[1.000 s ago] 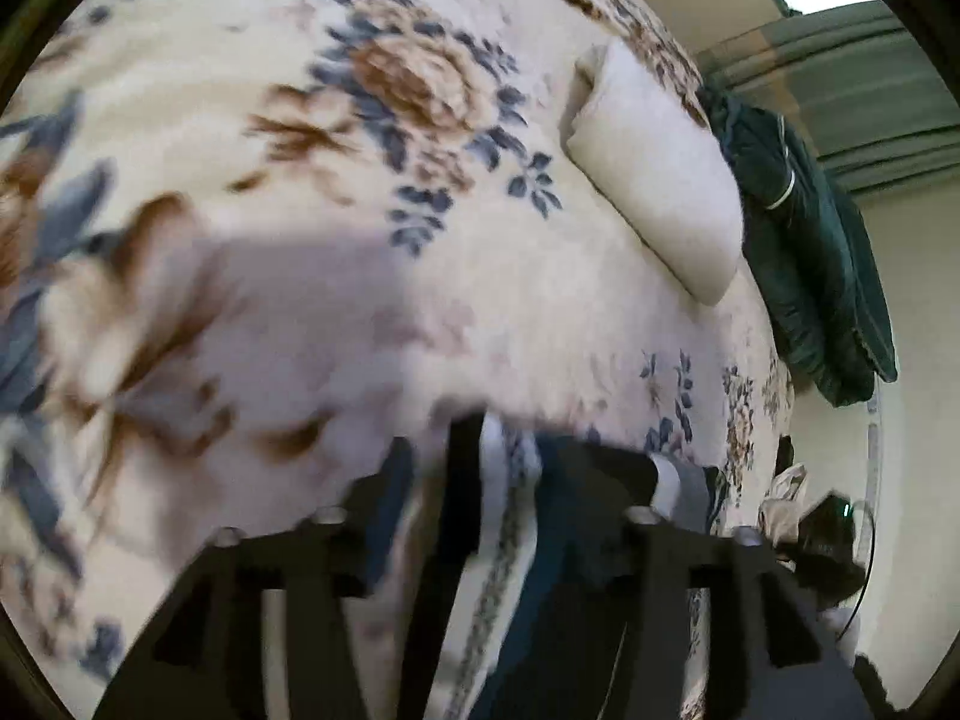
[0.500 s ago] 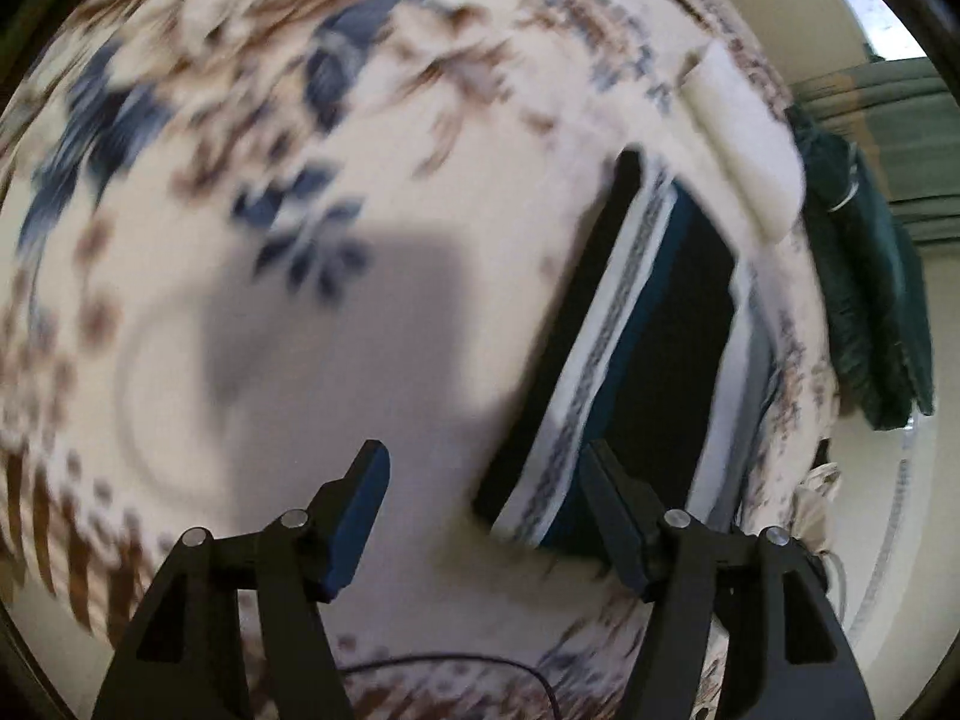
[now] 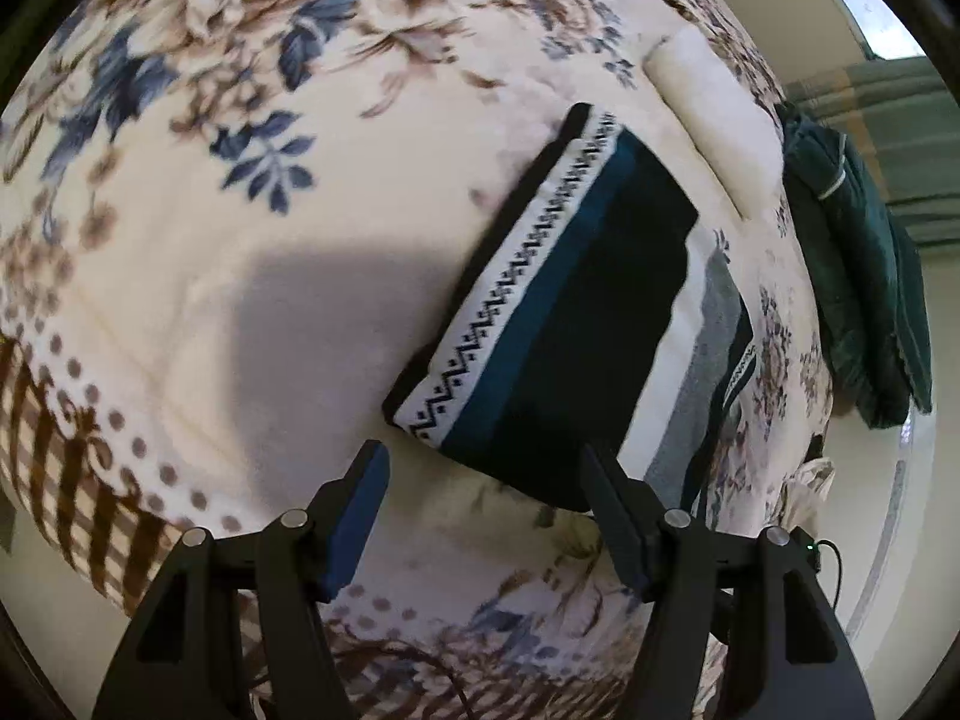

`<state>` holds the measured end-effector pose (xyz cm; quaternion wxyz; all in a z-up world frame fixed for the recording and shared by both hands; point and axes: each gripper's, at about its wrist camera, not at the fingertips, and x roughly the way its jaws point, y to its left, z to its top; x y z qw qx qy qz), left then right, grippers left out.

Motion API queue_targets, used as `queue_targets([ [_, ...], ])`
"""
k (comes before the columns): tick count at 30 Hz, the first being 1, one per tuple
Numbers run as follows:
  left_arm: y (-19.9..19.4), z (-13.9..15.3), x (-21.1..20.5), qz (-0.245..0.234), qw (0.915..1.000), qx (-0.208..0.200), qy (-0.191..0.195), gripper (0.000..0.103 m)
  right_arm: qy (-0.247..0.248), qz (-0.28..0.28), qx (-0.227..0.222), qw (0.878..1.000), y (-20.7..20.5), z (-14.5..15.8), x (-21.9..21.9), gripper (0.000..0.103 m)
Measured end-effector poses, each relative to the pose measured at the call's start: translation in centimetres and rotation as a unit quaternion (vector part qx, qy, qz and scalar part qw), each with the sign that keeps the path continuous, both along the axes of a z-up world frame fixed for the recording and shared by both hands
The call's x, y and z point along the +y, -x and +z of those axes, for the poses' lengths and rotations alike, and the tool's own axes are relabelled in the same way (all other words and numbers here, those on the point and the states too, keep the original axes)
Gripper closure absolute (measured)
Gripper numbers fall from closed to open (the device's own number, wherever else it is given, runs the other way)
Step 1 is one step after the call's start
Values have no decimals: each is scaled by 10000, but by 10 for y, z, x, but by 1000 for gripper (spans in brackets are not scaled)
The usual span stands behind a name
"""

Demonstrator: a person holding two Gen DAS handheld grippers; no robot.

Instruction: Fold small clothes

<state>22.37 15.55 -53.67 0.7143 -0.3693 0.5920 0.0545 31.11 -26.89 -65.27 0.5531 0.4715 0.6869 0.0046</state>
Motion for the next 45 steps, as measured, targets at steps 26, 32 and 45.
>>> queue_targets([
  [26, -62, -52, 60, -1039, 9859, -485, 1219, 39, -228, -445, -392, 9980, 90, 4, 77, 27],
  [32, -109, -87, 41, -1471, 9746, -653, 1560, 39, -940, -1372, -1060, 9804, 79, -41, 58, 22],
  [45, -160, -94, 10, -1699, 9601, -933, 2016, 32, -1441, -1488, -1782, 9620, 65, -42, 68, 11],
])
